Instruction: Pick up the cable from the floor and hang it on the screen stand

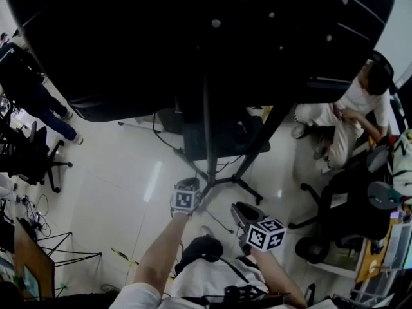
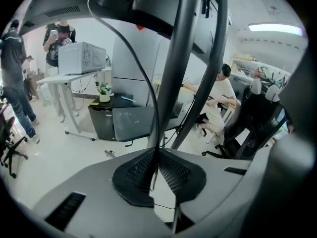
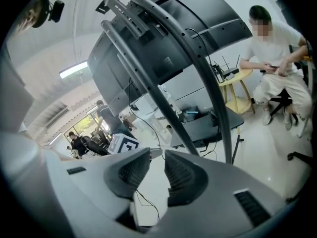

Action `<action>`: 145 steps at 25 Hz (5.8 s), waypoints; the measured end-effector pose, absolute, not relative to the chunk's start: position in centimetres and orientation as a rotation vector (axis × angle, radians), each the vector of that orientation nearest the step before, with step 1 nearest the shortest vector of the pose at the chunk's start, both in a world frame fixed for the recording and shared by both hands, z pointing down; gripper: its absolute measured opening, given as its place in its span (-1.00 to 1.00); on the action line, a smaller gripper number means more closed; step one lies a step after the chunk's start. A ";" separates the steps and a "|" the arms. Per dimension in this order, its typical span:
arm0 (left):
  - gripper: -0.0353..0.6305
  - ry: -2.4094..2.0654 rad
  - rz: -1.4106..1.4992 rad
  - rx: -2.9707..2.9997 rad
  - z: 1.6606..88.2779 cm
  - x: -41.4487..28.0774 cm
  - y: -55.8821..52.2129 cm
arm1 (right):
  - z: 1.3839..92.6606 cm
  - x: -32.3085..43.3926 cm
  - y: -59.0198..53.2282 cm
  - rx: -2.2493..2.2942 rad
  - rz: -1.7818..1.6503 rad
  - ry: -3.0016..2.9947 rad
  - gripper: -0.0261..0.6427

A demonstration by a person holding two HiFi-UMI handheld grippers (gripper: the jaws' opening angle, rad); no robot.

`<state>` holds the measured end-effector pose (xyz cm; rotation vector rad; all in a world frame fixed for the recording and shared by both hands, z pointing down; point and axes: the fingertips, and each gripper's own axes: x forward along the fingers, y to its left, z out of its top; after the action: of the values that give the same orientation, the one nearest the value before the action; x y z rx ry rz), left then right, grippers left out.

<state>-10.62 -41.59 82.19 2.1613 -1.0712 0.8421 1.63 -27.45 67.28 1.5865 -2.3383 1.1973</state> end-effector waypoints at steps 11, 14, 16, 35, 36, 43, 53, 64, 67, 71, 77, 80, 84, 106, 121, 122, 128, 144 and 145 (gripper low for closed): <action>-0.82 -1.081 0.722 2.262 72.2 -5.7 -30.9 | 69.4 4.2 -18.1 1.469 1.232 -2.335 -0.57; -0.82 -1.073 0.711 2.305 69.4 -3.8 -28.8 | 69.4 5.2 -16.0 1.460 1.239 -2.349 -0.57; -0.82 -1.078 0.715 2.337 67.4 -2.9 -27.9 | 69.5 5.8 -15.0 1.455 1.235 -2.356 -0.57; -0.82 -1.051 0.632 2.366 55.6 -2.6 -23.5 | 69.8 4.4 -13.7 1.365 1.327 -2.413 -0.57; -0.82 -1.039 0.602 2.364 55.0 -2.7 -23.6 | 69.3 4.3 -14.0 1.365 1.321 -2.427 -0.57; -0.82 -0.899 0.311 2.350 49.4 -2.8 -24.1 | 68.4 5.8 -14.9 1.423 1.326 -2.450 -0.57; -0.84 -0.824 0.164 2.310 46.6 -4.2 -25.1 | 66.3 4.3 -16.9 1.388 1.321 -2.509 -0.57; -0.84 -0.714 -0.024 2.311 39.2 -4.8 -27.3 | 69.1 4.2 -18.4 1.371 1.290 -2.464 -0.38; -0.84 -0.693 -0.055 2.330 36.9 -4.9 -27.5 | 70.9 4.0 -18.8 1.355 1.266 -2.436 -0.36; -0.84 -0.644 -0.057 2.398 33.5 -3.9 -27.2 | 73.7 4.5 -18.5 1.367 1.275 -2.389 -0.31; -0.84 -0.577 -0.063 2.459 29.6 -2.7 -26.1 | 77.0 5.0 -17.7 1.394 1.263 -2.332 -0.27; -0.84 -0.543 -0.070 2.487 28.0 -2.0 -25.6 | 77.7 5.0 -18.0 1.401 1.272 -2.318 -0.27; -0.84 -0.497 -0.075 2.493 26.5 -1.7 -24.9 | 78.1 4.1 -19.0 1.408 1.271 -2.307 -0.27; -0.84 -0.563 -0.253 2.589 19.7 -8.0 -27.6 | 74.4 -0.7 -24.2 1.369 1.075 -2.510 -0.86; -0.84 -1.264 -0.295 2.262 33.2 -23.0 -32.8 | 47.8 7.7 -29.9 1.208 0.781 -2.610 -0.87; -0.84 -1.282 -0.278 2.252 33.9 -23.0 -33.1 | 46.8 7.5 -30.0 1.189 0.784 -2.611 -0.87; -0.84 -1.384 -0.255 2.202 34.9 -24.0 -36.9 | 40.8 7.1 -31.0 1.031 0.850 -2.664 -0.87; -0.84 -1.219 -0.302 2.308 32.0 -16.2 -44.5 | 24.9 12.1 -37.0 1.216 0.625 -2.848 -0.86; -0.84 -1.194 -0.312 2.317 31.6 -15.6 -44.6 | 23.9 12.8 -37.3 1.243 0.568 -2.829 -0.86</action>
<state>-15.55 -44.60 31.62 2.3169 -1.1944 -0.3122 12.81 -37.27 23.85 1.2429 -2.8285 0.5681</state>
